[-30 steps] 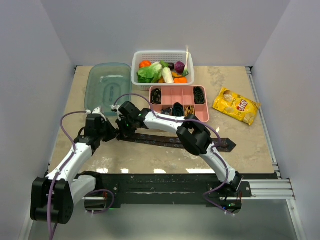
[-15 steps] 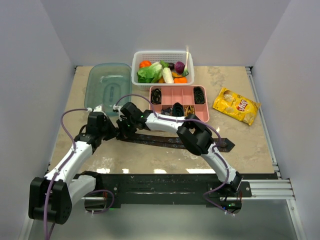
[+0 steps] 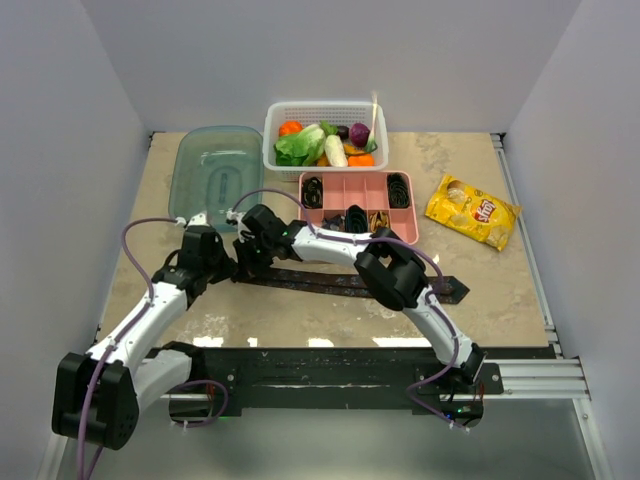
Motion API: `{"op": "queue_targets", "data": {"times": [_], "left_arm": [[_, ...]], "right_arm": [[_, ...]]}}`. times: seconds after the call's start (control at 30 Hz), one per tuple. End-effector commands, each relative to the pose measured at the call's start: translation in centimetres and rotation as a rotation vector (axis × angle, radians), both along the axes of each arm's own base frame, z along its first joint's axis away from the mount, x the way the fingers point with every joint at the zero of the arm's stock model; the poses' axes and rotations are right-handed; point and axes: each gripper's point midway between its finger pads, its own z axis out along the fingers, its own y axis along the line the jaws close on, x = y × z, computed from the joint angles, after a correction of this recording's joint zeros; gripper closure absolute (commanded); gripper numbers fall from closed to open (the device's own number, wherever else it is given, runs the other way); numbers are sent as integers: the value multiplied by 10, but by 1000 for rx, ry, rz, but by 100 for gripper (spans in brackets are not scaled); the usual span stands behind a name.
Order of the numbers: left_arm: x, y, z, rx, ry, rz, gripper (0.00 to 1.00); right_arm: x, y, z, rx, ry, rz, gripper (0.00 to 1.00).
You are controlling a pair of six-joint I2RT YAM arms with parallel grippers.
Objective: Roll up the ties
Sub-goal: Roll the tie at the center of the board.
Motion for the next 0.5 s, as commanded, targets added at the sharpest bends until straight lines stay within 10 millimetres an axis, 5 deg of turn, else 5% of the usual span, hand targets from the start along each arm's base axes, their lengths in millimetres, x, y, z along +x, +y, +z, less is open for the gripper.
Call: {"op": "queue_targets", "data": {"times": [0.0, 0.47], "left_arm": [[16, 16, 27, 54, -69, 104, 100], [11, 41, 35, 226, -12, 197, 100]], "right_arm": [[-5, 5, 67, 128, -45, 25, 100], [10, -32, 76, 78, -81, -22, 100]]}}
